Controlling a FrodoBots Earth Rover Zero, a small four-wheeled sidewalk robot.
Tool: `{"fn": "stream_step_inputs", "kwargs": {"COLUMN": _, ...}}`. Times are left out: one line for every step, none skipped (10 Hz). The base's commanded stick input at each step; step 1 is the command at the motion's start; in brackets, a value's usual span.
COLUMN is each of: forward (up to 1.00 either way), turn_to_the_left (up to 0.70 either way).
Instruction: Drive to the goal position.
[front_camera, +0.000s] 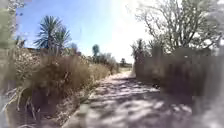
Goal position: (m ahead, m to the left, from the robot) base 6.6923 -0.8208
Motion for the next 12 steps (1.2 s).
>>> {"fn": "stream_step_inputs", "kwargs": {"forward": 0.85, "turn_to_the_left": 0.0}}
{"fn": "stream_step_inputs", "kwargs": {"forward": 0.85, "turn_to_the_left": 0.0}}
{"fn": "stream_step_inputs", "kwargs": {"forward": 0.85, "turn_to_the_left": 0.0}}
{"fn": "stream_step_inputs", "kwargs": {"forward": 0.85, "turn_to_the_left": 0.0}}
{"fn": "stream_step_inputs", "kwargs": {"forward": 0.85, "turn_to_the_left": 0.0}}
{"fn": "stream_step_inputs", "kwargs": {"forward": 0.85, "turn_to_the_left": 0.0}}
{"fn": "stream_step_inputs", "kwargs": {"forward": 0.85, "turn_to_the_left": 0.0}}
{"fn": "stream_step_inputs", "kwargs": {"forward": 0.82, "turn_to_the_left": 0.0}}
{"fn": "stream_step_inputs", "kwargs": {"forward": 0.72, "turn_to_the_left": 0.0}}
{"fn": "stream_step_inputs", "kwargs": {"forward": 0.7, "turn_to_the_left": 0.0}}
{"fn": "stream_step_inputs", "kwargs": {"forward": 0.7, "turn_to_the_left": 0.0}}
{"fn": "stream_step_inputs", "kwargs": {"forward": 0.7, "turn_to_the_left": 0.0}}
